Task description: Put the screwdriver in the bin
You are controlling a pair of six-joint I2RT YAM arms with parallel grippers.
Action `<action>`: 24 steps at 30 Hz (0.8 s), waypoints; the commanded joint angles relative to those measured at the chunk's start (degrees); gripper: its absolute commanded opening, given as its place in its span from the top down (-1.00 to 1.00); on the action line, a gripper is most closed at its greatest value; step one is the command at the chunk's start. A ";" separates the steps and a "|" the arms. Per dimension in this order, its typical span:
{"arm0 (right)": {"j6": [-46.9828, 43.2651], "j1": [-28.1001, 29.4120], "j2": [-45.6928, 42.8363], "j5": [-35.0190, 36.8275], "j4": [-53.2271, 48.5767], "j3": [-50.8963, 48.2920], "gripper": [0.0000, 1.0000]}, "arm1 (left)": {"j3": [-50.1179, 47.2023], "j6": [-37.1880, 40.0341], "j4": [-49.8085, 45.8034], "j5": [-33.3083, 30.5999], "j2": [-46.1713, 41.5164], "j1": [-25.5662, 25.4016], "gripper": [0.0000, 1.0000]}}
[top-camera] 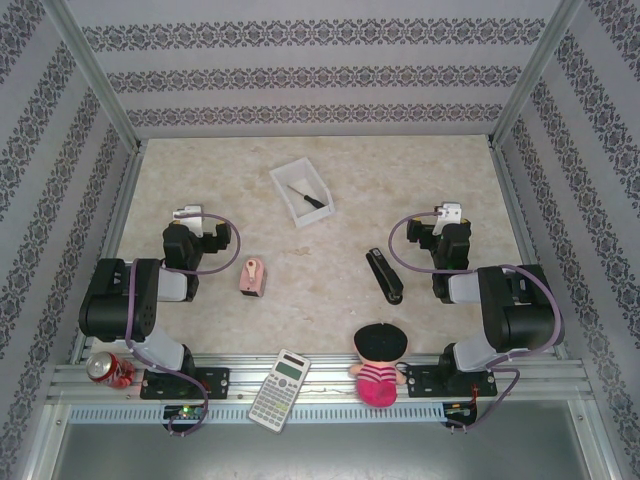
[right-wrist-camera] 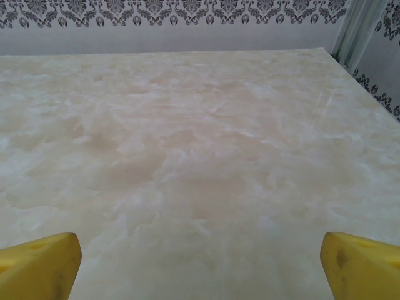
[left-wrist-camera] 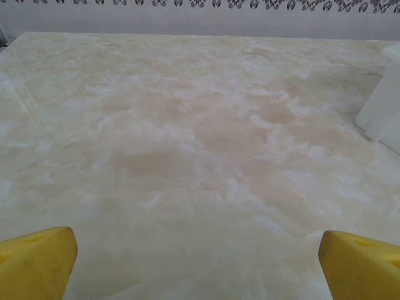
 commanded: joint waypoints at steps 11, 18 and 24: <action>-0.68 0.24 0.39 -1.41 1.28 1.28 -0.96 | 0.21 0.99 -0.90 0.70 -0.73 -0.72 -0.99; -0.61 0.24 0.47 -1.41 1.09 1.45 -0.96 | 0.21 1.03 -0.86 0.69 -0.73 -0.72 -0.99; -0.57 0.06 0.35 -1.73 1.35 1.20 -0.96 | 0.21 1.03 -0.86 0.69 -0.73 -0.72 -0.99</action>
